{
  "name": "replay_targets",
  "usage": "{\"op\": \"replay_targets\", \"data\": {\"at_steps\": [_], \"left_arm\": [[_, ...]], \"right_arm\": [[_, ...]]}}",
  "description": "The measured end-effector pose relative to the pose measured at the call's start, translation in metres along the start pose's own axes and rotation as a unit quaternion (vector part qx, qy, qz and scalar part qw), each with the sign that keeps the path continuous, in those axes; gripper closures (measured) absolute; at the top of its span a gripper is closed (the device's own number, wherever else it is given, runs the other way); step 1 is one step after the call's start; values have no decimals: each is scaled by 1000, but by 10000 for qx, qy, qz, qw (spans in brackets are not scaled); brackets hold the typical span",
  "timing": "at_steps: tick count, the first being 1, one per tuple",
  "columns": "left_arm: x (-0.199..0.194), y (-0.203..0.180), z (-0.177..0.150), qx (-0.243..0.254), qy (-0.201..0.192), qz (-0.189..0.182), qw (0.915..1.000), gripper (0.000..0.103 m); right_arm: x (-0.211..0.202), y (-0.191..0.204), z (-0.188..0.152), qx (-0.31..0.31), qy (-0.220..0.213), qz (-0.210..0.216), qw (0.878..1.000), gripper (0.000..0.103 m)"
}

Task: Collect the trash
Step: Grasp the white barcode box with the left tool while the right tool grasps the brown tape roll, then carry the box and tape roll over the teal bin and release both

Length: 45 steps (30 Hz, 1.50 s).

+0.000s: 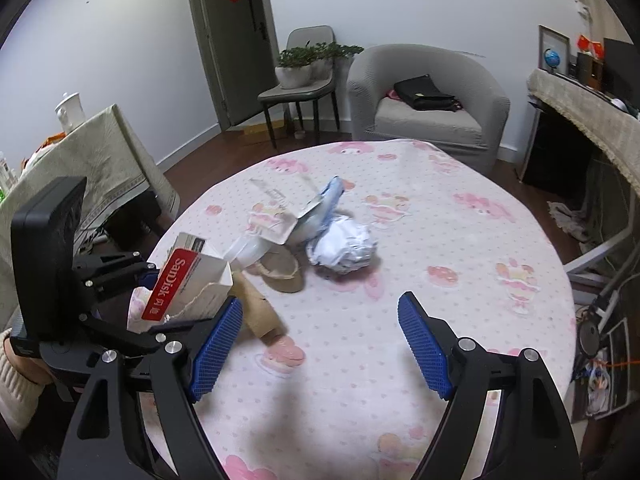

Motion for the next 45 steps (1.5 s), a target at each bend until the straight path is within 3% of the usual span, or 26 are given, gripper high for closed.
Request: {"op": "replay_targets", "data": {"at_steps": [8, 12, 17, 23, 27, 29, 45], "left_arm": [[-25, 22, 1, -271, -271, 84, 9992, 44], [-36, 36, 0, -457, -351, 103, 9983, 43], [-49, 50, -4, -575, -424, 155, 9973, 43], [-64, 68, -10, -736, -505, 252, 9957, 43], [-75, 88, -14, -956, -568, 398, 9930, 43], [-80, 96, -18, -1039, -591, 468, 9917, 43], [-109, 163, -62, -1540, -488, 1029, 9815, 43]], "right_arm": [[22, 24, -1, -272, 270, 93, 9992, 23], [38, 31, -2, -313, 484, 102, 9983, 33], [54, 44, -6, -459, 681, 127, 9965, 37], [69, 55, -8, -584, 891, 72, 9943, 53], [72, 72, -6, -706, 963, 130, 9928, 75], [73, 81, -5, -770, 992, 164, 9919, 81], [77, 151, 23, -1101, 664, 414, 9908, 81]]}}
Point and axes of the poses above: each gripper's, at about its wrist camera, not at the fingertips, and x roughly the way its jaws point, y to its left, z to its top, the point moved 4 cm from there along x, roughly the way its jaws point, and after that the axes turned 2 degrees about z, right-handed, at the moved point
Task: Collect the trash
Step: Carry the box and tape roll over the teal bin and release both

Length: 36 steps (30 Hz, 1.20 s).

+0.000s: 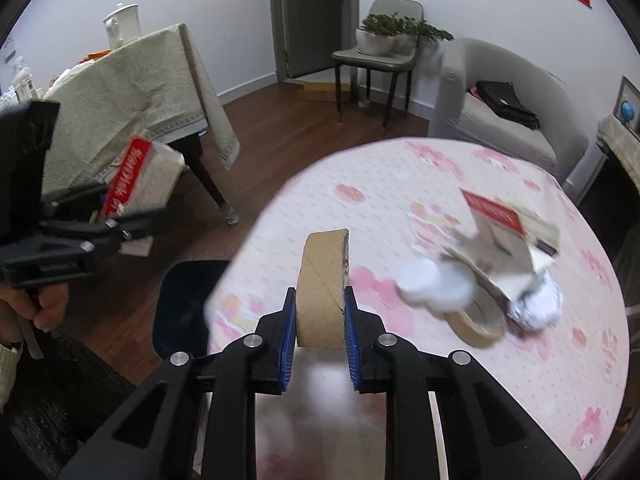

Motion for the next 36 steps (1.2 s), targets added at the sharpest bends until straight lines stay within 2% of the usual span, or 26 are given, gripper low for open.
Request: {"op": "replay_targets", "data": {"at_steps": [2, 11, 19, 26, 31, 36], "left_arm": [[1, 12, -7, -16, 14, 105, 9999, 43], [30, 67, -49, -281, 670, 471, 9962, 43], [51, 91, -86, -287, 1192, 607, 9906, 42], [64, 111, -116, -439, 1652, 551, 9837, 42], [64, 116, -124, -486, 1684, 507, 9832, 24], [54, 121, -125, -514, 1583, 536, 9846, 21]], "right_arm": [[3, 9, 6, -39, -43, 80, 10000, 81], [21, 45, 25, -171, -117, 362, 9991, 81], [42, 78, 38, -263, -89, 637, 9976, 81], [66, 107, 43, -390, 68, 823, 9958, 81], [84, 121, 43, -427, 243, 878, 9949, 81], [101, 128, 38, -427, 435, 885, 9942, 81]]}}
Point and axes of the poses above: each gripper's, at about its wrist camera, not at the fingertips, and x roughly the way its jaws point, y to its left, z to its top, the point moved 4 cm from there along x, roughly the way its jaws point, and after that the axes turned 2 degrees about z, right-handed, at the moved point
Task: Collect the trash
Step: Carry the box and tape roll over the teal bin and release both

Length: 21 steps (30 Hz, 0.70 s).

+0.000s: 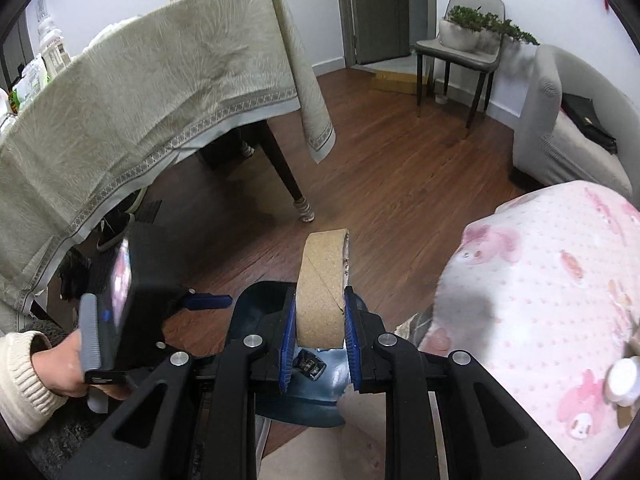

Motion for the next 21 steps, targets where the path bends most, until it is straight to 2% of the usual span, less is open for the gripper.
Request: {"op": "replay_targets", "data": {"at_steps": [14, 21], "left_arm": [[-50, 45, 10, -569, -682, 121, 9960, 24], [-76, 56, 12, -658, -971, 137, 9930, 39]], "right_arm": [[58, 17, -13, -30, 640, 72, 9979, 81], [88, 28, -25, -79, 1071, 99, 9942, 81]]}}
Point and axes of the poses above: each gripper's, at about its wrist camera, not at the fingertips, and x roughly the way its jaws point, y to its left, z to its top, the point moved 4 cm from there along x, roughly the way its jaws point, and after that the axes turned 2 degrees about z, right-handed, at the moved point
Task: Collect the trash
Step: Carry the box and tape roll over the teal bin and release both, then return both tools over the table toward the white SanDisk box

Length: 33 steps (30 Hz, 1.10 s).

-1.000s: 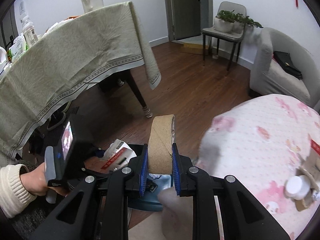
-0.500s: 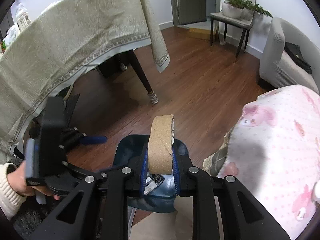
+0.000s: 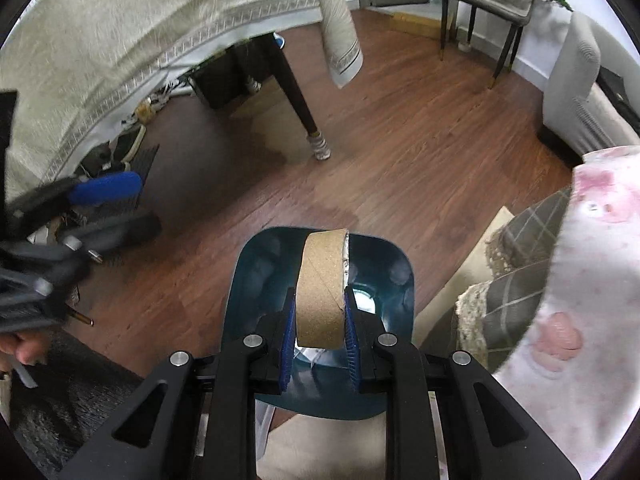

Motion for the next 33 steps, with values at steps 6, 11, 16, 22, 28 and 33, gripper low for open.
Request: {"op": "replay_targets", "data": {"at_steps": [6, 11, 16, 22, 28, 33], "left_arm": [[-22, 3, 11, -88, -251, -68, 9996, 42], [-38, 2, 21, -159, -451, -164, 9987, 42], [-49, -3, 29, -150, -609, -169, 9979, 42], [-59, -14, 39, -113, -747, -237, 9969, 42], [-68, -37, 53, 7, -922, -325, 9952, 42], [-79, -59, 64, 163, -1104, -397, 9930, 42]], "right_arm": [[22, 6, -5, -18, 261, 105, 9996, 81], [41, 7, -15, -82, 525, -7, 9986, 54], [34, 0, -14, -8, 470, -9, 9989, 49], [12, -6, -17, 10, 264, 39, 9996, 49], [-19, -8, -17, 34, -29, 221, 9997, 50], [-56, -10, -16, 51, -437, 367, 9984, 49]]}}
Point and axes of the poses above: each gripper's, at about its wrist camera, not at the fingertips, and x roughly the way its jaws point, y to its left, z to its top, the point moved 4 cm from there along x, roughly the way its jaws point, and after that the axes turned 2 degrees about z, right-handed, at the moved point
